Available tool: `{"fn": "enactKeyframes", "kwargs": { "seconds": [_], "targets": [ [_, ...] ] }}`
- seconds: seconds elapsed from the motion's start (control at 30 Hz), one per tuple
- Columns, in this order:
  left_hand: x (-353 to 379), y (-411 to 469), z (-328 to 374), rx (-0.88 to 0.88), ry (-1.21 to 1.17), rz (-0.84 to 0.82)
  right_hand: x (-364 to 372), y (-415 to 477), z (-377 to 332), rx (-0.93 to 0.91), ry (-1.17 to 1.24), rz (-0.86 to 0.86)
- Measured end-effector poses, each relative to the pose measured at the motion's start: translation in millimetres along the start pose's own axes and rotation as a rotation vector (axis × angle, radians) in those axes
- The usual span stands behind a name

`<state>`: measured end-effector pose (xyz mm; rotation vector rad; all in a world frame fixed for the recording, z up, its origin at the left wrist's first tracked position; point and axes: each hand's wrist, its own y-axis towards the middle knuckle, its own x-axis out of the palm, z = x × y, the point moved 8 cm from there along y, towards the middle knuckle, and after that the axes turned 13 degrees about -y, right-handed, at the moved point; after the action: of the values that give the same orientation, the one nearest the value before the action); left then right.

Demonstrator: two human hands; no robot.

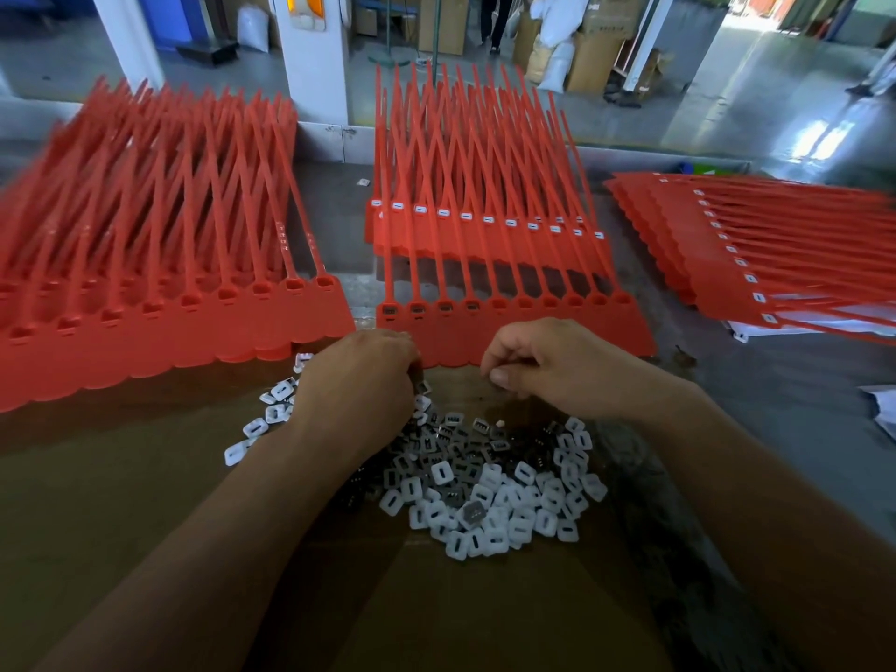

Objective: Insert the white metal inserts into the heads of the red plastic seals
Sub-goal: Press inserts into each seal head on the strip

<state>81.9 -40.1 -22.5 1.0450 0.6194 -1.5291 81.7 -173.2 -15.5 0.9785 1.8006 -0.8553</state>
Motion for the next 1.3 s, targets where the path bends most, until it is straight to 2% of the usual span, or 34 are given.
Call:
{"fn": "enactKeyframes", "kwargs": {
  "seconds": [0.3,0.43,0.5,0.8,1.0,1.13,1.2,1.3],
  "targets": [
    [0,-1,0,0.005,0.001,0.004,-9,2,7,0.025,-0.053,0.008],
    [-1,-1,2,0.018,0.002,0.006,-34,21,29,0.129,-0.004,0.24],
    [-2,-2,2,0.028,0.009,0.013,-39,34,40,0.178,0.013,0.302],
    [-2,-1,0,0.014,0.011,0.018,-27,60,51,0.218,-0.087,0.238],
    [-2,-2,1,0.012,0.008,0.017,-35,59,61,0.335,0.086,0.361],
    [-3,-2,0,0.014,0.002,0.016,-40,46,53,0.263,0.127,0.404],
    [-2,-2,1,0.014,-0.004,0.014,-43,27,44,0.198,0.108,0.368],
    [-1,-1,0,-0.009,-0.01,0.009,-22,0,24,0.083,0.009,0.063]
  ]
}}
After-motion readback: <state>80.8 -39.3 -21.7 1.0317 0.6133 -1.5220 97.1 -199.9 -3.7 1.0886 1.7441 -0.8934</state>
